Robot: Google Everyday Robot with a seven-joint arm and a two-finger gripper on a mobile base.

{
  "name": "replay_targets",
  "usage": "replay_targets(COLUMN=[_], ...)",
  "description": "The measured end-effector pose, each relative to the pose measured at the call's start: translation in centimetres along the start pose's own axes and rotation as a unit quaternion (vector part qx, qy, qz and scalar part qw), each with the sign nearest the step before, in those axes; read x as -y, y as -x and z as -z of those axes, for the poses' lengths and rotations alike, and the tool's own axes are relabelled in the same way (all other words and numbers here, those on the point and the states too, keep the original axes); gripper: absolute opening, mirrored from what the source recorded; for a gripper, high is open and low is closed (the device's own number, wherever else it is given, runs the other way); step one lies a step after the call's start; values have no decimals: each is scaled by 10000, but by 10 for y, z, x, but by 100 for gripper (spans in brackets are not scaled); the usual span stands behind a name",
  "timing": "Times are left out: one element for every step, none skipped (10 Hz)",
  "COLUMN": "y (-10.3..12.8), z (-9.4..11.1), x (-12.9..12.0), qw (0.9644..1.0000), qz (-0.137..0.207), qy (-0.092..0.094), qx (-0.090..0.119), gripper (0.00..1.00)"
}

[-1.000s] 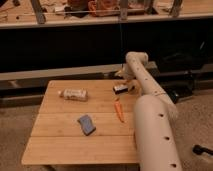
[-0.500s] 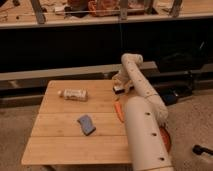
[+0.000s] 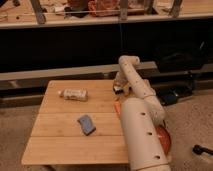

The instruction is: Place the eraser on the white sponge

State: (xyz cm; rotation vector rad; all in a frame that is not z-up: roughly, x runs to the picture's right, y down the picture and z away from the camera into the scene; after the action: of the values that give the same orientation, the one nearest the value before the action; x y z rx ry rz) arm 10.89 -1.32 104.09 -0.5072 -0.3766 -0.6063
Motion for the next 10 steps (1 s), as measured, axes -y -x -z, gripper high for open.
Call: replay_targets(y=[-2,-3,-2,-2,-1,2,8,13,15,15], z=[2,5,8,8,8,8,8,8,9,10], x=[-1,-3,-3,-3,-3,-2,0,2,2,2], qw=[10000,10000,10000,10000,10000,10000,10000,10000,10000,10000], qz=[-5,-18,-7,-7,-8,9,19,38,54,58], qy=[6,0,0,-1,1,-4,-6,-9,8,10], qx=[-23,-13,0,7,12,3,-2,-4,6,4], gripper=[30,19,7,3,2,2,2,2,2,2])
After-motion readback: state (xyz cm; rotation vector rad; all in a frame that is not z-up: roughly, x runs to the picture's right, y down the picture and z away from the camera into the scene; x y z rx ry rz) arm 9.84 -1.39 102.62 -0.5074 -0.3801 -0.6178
